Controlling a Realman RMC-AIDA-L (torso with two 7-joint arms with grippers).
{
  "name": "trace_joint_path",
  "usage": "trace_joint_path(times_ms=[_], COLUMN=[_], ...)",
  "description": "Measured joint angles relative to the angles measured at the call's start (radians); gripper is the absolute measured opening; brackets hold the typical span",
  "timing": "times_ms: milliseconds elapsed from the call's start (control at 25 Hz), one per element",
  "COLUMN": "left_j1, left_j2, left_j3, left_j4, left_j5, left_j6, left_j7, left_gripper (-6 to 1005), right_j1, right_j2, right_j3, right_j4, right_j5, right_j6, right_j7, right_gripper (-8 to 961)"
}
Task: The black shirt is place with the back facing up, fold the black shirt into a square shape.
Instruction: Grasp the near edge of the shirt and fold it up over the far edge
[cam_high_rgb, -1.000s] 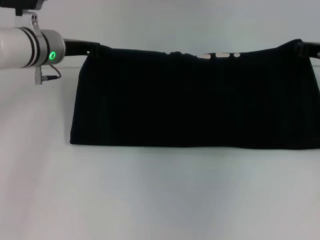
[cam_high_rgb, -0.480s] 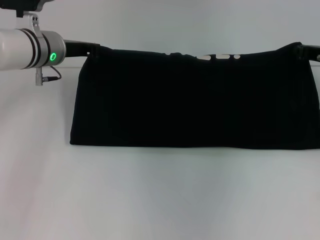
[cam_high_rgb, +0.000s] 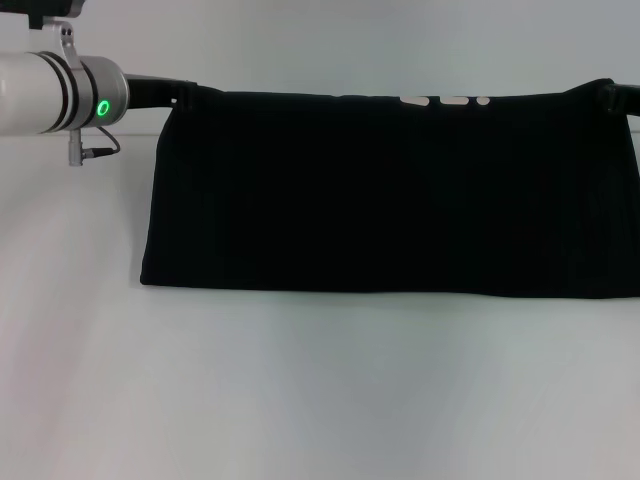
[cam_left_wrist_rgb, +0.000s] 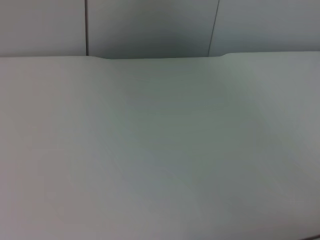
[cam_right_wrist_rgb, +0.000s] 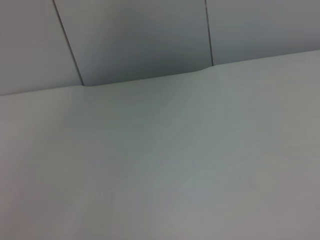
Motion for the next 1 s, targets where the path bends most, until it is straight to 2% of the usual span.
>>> trace_joint_path(times_ms=[400, 600, 760, 880, 920, 1000], left_j1=[-0.009, -0.009, -0.009, -0.004, -0.001, 0.006], left_j2=[-0.001, -0.021, -0.024, -0.029, -0.031, -0.033], left_j3=[0.004, 0.02, 0.032, 0.032, 0.03, 0.026], left_j4=[0.0, -0.001, -0.013, -0.014, -0.014, -0.013], left_j5=[0.0, 0.0, 0.0, 0.0, 0.0, 0.0], left_j6=[-0.017, -0.09, -0.13, -0.156, -0.165, -0.176], left_j7=[0.0, 0.0, 0.008, 0.012, 0.012, 0.01], left_gripper=[28, 35, 41, 239, 263, 311], right_j1=[0.005, 0.004, -0.001, -0.003, -0.004, -0.006], right_j2=[0.0, 0.007, 0.012, 0.014, 0.015, 0.018], right_j3=[-0.001, -0.002, -0.003, -0.002, -0.002, -0.001], right_j4=[0.0, 0.0, -0.007, -0.019, -0.026, -0.043], right_j5=[0.0, 0.002, 0.002, 0.003, 0.006, 0.015], right_j6=[0.003, 0.013, 0.022, 0.043, 0.054, 0.071], right_j7=[-0.001, -0.015, -0.028, -0.033, -0.036, -0.039], right_gripper=[147, 151, 155, 157, 158, 252])
